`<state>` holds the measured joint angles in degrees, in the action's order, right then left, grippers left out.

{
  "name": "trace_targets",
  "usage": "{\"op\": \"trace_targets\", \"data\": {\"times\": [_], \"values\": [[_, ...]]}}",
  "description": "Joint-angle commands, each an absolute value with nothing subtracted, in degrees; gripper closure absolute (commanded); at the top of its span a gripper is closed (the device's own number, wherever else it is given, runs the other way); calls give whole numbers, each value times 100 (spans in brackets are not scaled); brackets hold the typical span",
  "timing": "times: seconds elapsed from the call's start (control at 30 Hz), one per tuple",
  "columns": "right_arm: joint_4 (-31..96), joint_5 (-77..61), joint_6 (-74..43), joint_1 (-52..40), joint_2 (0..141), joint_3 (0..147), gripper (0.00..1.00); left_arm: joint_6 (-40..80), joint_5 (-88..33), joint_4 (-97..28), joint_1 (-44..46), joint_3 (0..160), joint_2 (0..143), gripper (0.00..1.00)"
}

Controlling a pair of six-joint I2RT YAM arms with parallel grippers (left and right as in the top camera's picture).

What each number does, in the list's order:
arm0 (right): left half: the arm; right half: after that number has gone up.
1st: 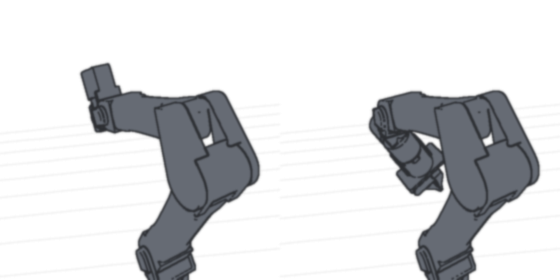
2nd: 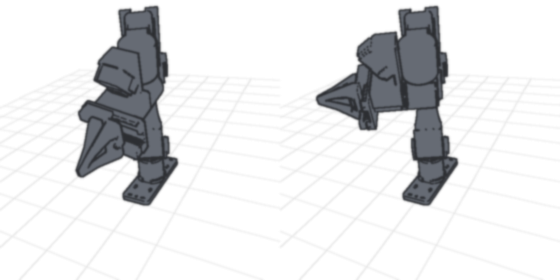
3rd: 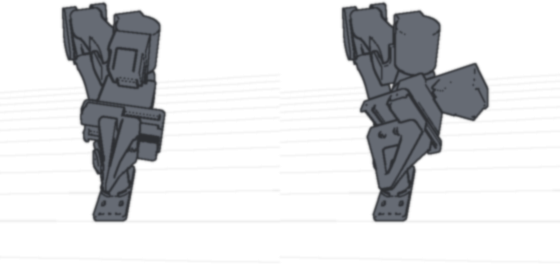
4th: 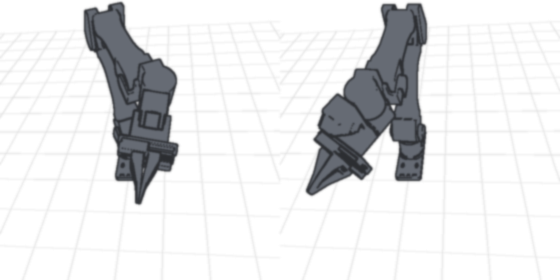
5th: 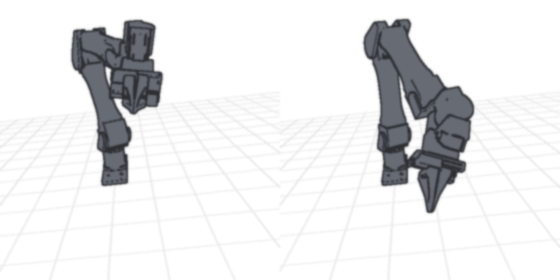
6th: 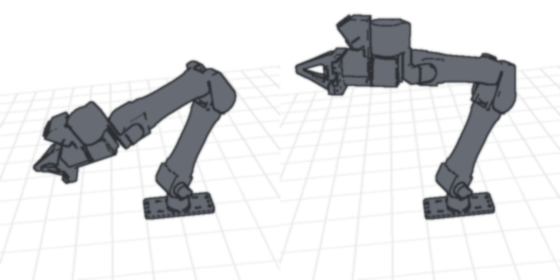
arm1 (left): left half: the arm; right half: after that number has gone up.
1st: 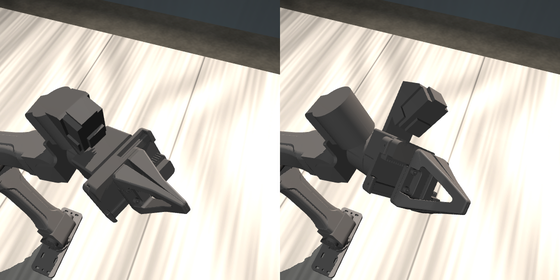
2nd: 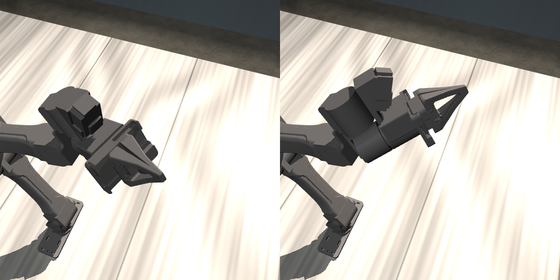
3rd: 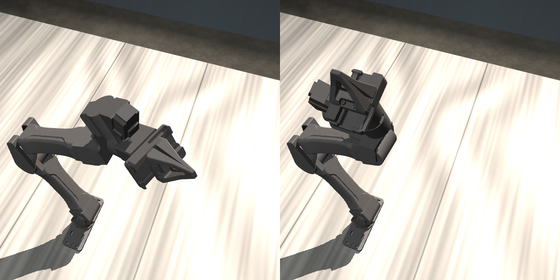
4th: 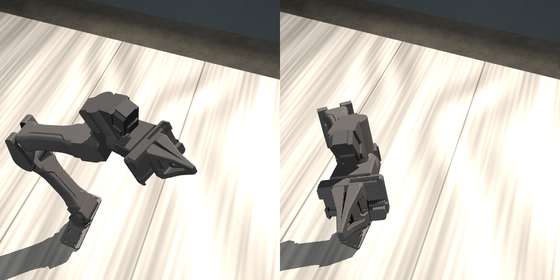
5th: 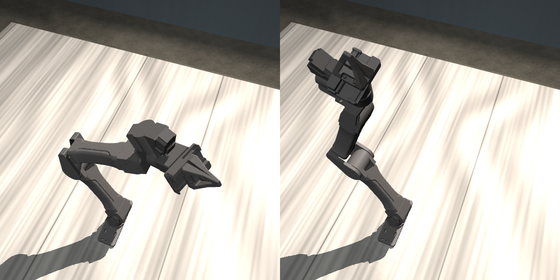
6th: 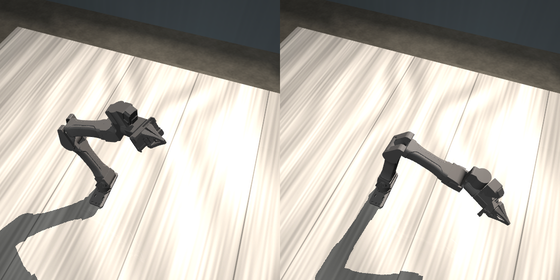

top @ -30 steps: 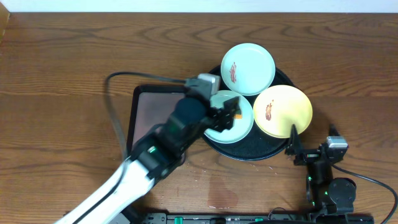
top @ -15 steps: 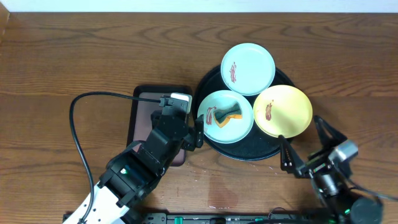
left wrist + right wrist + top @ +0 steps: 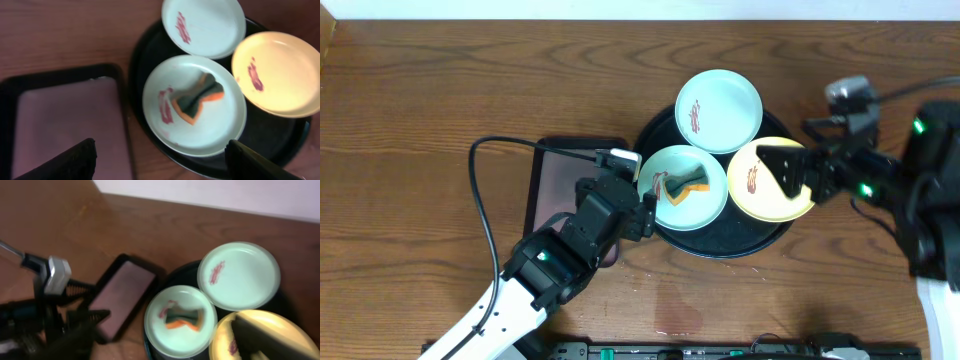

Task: Clean dirty plates on tray and stack at the side
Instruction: 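Reach the right gripper to the lower green plate rim and grip it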

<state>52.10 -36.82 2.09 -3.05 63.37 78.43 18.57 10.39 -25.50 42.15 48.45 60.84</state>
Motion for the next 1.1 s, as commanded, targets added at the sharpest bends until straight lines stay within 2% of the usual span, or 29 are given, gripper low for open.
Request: {"op": "trace_targets", "data": {"times": [0.0, 0.07, 0.13, 0.17, 0.23, 0.3, 0.4, 0.63, 0.7, 0.77, 0.83, 1.07], "values": [[5081, -4051, 220, -307, 7072, 7926, 54, 1806, 642, -2552, 4215, 4851, 6125, 17], [5177, -3280, 121, -449, 7465, 7926, 65, 1806, 644, -2545, 4213, 4851, 6156, 17], [5253, -2067, -316, -681, 7863, 7926, 71, 1806, 644, -2547, 4213, 4849, 6191, 17], [5251, -1573, -482, -825, 8062, 7926, 70, 1806, 644, -2545, 4213, 4845, 6224, 17], [5155, -1118, -510, -1122, 8493, 7926, 57, 1804, 646, -2541, 4213, 4845, 6313, 17], [5006, -972, -561, -1334, 8866, 7926, 55, 1804, 648, -2497, 4213, 4845, 6434, 17], [4755, -596, -871, -1568, 9509, 7926, 58, 1804, 648, -2456, 4213, 4845, 6643, 17], [4521, -711, -917, -1623, 10473, 7929, 58, 1804, 648, -2423, 4213, 4845, 7028, 17], [4574, -718, -917, -1625, 10665, 7929, 65, 1804, 648, -2410, 4213, 4845, 7098, 17], [4602, -1057, -644, -1651, 10851, 7926, 67, 1804, 646, -2412, 4213, 4845, 7179, 17], [4609, -1247, -395, -1708, 10945, 7926, 64, 1804, 655, -2401, 4213, 4845, 7225, 17], [4519, -777, -357, -1887, 11194, 7922, 63, 1802, 666, -2174, 4213, 4845, 7258, 17]]}}
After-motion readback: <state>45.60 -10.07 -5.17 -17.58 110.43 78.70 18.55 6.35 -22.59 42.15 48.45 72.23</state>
